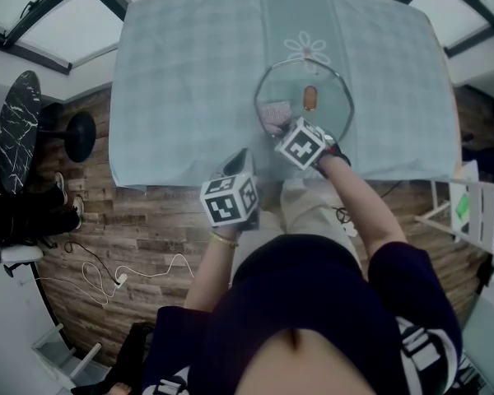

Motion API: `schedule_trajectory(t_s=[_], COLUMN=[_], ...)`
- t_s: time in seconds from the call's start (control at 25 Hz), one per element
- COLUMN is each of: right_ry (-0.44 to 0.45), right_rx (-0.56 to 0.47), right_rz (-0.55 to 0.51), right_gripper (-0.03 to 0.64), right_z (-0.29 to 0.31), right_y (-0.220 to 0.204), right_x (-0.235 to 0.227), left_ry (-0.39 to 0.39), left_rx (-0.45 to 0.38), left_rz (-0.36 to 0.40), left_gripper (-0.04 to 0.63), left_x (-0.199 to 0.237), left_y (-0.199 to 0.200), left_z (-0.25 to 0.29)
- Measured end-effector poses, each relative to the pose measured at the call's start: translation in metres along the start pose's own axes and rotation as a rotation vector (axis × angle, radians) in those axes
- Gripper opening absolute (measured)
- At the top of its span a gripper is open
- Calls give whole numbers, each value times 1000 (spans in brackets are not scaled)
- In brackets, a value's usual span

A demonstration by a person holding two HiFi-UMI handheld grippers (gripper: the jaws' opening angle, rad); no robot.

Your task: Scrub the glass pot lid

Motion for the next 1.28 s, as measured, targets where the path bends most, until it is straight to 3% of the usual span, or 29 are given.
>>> schedule_trajectory(t_s=[0.76, 1.28], right_ry=[-29, -119], right_rx=[24, 0], right_rz=[69, 106], right_gripper=[80, 80], right_z=[4, -7], right_y=[-35, -43], right_x=[43, 61], left_ry=[-34, -45], left_rx=[-2, -10], left_rz=[39, 58], left_gripper=[2, 2], left_x=[6, 20], left_y=[-20, -36], left_z=[-29, -56])
Point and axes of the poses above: the fingertips, and each gripper's own axes: z forward along the fingers, x to its left, y out of its top, the point moved 4 cm from there along -z, backward along the fingers, and after that the axes turned 3 degrees about y, right-handed, at the moved point
